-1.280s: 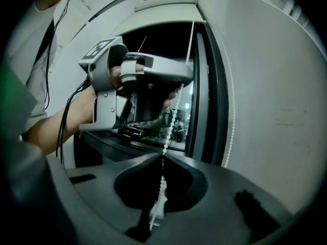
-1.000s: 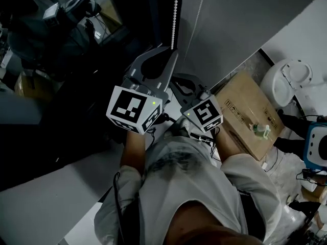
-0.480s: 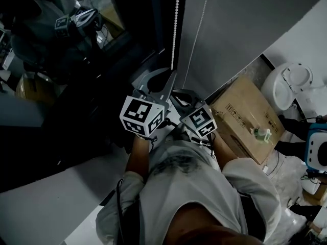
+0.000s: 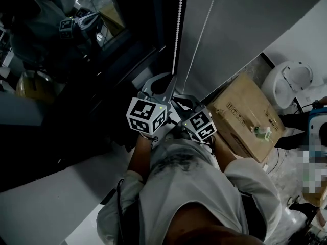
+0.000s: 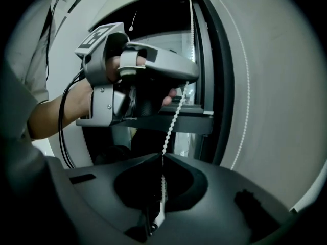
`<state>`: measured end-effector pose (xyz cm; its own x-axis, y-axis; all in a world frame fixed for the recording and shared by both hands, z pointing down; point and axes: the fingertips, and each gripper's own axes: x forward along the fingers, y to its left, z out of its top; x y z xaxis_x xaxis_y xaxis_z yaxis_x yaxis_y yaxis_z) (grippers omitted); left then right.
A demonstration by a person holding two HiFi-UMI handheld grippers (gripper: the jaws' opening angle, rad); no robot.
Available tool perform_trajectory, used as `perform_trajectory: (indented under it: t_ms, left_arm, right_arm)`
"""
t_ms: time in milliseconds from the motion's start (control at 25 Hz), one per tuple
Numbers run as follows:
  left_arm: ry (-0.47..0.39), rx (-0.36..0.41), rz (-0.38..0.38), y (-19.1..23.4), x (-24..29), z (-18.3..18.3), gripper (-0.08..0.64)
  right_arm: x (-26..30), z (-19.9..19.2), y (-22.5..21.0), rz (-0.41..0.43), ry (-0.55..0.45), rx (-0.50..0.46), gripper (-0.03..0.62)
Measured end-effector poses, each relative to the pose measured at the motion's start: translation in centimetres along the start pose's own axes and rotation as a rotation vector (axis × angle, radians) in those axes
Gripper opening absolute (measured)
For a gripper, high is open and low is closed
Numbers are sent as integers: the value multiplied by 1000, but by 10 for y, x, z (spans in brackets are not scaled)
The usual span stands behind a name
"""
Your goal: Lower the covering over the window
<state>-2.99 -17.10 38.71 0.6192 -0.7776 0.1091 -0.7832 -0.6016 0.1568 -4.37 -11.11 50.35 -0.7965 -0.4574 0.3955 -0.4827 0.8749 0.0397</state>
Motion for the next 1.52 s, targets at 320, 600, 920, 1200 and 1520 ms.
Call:
perform_trajectory:
  t_ms: [320, 600, 920, 1200, 1520]
  left_arm:
    - [2, 2, -14, -5, -1, -1, 11]
    - [4, 6, -33, -14, -2, -2, 11]
    - [9, 11, -46, -20, -2, -2, 11]
    - [9, 11, -50, -20, -4, 0, 11]
    - [89, -6, -34, -13, -2, -46, 11]
  right_arm:
    - [-57, 79, -24, -35, -267, 90, 20]
    - [-100, 188, -48, -45, -511, 12, 94]
    - [-99, 248, -57, -29, -611, -63, 94]
    - [-95, 253, -57, -38, -597, -68, 18]
    - [-68, 217, -54, -45, -469, -90, 18]
